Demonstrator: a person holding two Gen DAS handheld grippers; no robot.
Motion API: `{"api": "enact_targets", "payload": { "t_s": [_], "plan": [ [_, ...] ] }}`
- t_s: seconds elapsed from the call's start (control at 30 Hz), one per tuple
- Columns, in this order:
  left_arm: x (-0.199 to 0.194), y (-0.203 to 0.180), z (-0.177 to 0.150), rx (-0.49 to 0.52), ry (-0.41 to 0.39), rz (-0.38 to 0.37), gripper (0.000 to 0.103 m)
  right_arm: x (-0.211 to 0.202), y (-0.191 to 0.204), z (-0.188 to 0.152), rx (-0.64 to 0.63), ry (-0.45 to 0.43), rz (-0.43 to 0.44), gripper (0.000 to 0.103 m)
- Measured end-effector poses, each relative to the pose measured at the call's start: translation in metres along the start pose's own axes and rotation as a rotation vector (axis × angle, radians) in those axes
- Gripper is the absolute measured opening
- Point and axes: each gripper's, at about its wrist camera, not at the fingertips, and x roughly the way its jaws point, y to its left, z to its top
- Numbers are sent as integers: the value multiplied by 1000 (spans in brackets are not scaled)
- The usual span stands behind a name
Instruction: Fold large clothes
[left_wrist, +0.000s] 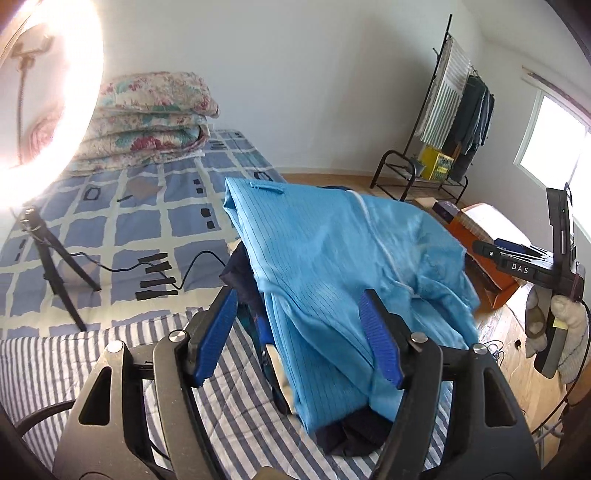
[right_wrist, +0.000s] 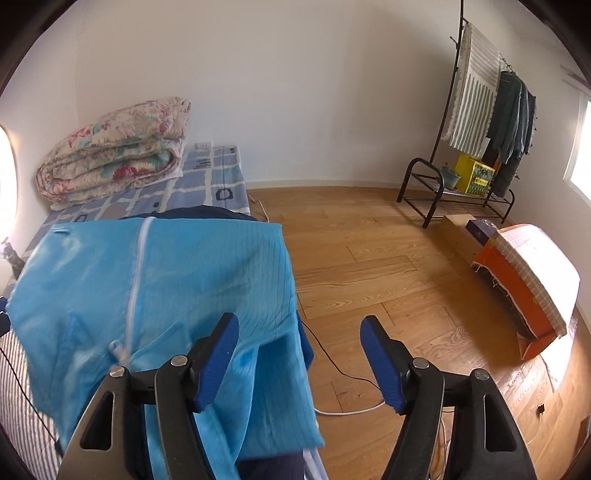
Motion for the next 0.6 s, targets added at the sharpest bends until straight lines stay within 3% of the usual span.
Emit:
{"api": "enact_targets", "payload": {
  "t_s": [0.23, 0.6],
  "plan": [
    [-74, -19, -14, 18, -37, -9, 70, -72, 5, -21, 9, -49, 26, 71],
    [-232, -53, -47, 27, -104, -10, 71, -221, 20, -51, -4, -129, 126, 74]
  ]
}}
